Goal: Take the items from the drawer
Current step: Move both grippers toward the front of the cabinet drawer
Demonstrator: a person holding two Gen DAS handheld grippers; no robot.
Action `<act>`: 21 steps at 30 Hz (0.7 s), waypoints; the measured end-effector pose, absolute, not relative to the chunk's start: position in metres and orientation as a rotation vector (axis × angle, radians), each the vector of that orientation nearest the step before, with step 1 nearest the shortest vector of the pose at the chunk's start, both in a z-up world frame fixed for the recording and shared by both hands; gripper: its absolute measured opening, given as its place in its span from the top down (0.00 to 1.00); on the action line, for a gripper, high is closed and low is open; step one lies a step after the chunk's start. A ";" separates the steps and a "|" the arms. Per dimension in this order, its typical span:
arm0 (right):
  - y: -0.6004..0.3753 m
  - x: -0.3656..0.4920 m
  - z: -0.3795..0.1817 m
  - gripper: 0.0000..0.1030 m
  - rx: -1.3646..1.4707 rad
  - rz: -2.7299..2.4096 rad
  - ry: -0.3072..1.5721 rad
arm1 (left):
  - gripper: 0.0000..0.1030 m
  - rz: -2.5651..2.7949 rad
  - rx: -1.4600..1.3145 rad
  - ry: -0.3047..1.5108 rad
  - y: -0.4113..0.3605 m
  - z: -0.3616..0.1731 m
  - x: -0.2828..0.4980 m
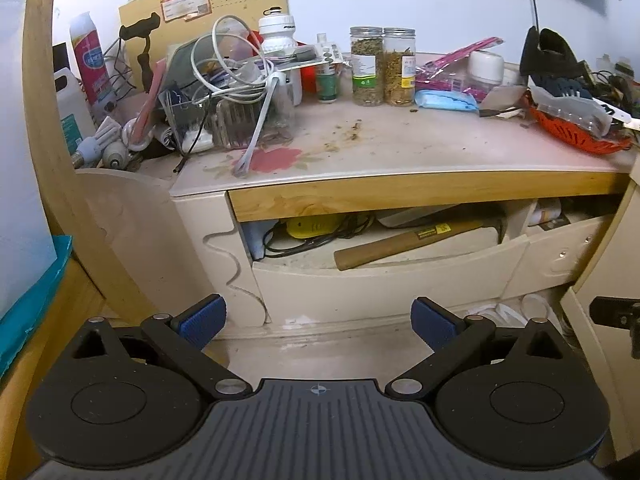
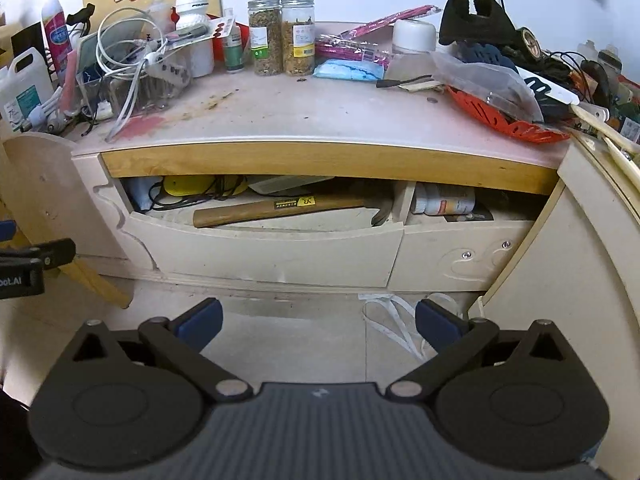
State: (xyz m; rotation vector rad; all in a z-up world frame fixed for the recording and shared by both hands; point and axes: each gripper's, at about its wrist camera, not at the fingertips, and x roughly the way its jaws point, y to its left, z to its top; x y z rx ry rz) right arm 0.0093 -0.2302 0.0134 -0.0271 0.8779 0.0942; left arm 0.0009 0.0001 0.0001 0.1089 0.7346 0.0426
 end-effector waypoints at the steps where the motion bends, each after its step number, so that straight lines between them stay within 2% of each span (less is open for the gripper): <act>1: -0.230 0.009 0.013 0.00 -0.028 0.094 0.878 | 0.01 0.043 0.108 0.736 0.000 0.000 0.002; 21: -0.234 0.016 0.009 0.00 -0.034 0.075 0.872 | 0.01 0.052 0.074 0.767 0.005 0.001 0.027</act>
